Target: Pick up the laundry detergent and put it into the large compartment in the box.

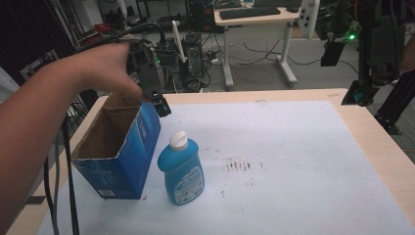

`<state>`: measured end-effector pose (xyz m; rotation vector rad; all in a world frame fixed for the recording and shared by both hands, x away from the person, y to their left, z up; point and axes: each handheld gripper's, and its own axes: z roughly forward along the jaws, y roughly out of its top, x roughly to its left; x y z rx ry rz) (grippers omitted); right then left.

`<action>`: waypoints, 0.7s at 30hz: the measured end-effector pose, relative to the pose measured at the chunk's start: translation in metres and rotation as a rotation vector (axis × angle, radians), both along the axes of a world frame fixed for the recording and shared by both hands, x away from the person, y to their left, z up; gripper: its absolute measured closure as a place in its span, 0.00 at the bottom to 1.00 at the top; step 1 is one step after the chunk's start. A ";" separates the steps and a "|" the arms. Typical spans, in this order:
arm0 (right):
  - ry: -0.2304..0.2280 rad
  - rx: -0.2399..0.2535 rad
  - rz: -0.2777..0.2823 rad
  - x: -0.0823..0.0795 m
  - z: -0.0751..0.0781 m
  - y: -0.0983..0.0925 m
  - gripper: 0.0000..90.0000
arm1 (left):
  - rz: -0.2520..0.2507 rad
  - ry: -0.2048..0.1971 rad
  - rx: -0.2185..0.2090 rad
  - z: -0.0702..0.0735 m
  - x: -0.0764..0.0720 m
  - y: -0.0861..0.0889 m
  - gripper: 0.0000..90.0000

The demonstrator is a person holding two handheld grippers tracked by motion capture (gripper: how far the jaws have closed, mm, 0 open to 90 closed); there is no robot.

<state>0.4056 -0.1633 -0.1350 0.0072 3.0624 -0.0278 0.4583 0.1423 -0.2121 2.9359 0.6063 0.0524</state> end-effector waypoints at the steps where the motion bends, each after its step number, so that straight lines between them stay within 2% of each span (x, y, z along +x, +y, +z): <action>1: -0.002 -0.001 -0.002 0.000 0.000 0.000 0.02 | -0.006 0.012 0.003 0.002 -0.007 -0.002 0.02; 2: -0.003 -0.003 -0.001 0.000 0.000 0.001 0.02 | -0.010 0.015 0.010 0.003 -0.011 -0.003 0.02; 4: -0.001 -0.002 0.000 -0.001 0.000 0.001 0.02 | 0.010 0.038 0.019 0.005 -0.017 -0.003 0.02; 6: -0.004 0.000 0.002 -0.002 0.000 0.002 0.02 | 0.034 0.044 0.015 0.007 -0.023 -0.002 0.02; 10: -0.010 -0.011 -0.012 -0.004 0.000 0.001 0.02 | 0.045 0.040 0.004 0.011 -0.031 -0.002 0.02; 11: -0.010 -0.010 -0.008 -0.005 0.001 0.001 0.02 | 0.052 0.039 -0.010 0.012 -0.036 -0.002 0.02; 13: -0.012 -0.012 -0.012 -0.006 0.001 0.000 0.02 | 0.052 0.039 -0.010 0.012 -0.036 -0.002 0.02; 14: -0.014 -0.006 -0.011 -0.007 0.002 0.000 0.02 | 0.073 0.044 -0.031 0.010 -0.044 -0.003 0.02; 15: -0.015 -0.006 -0.014 -0.009 0.003 -0.001 0.02 | 0.078 0.044 -0.038 0.008 -0.046 -0.004 0.02; 21: -0.019 -0.001 -0.008 -0.013 0.005 -0.001 0.02 | 0.102 0.064 -0.038 -0.005 -0.056 -0.010 0.02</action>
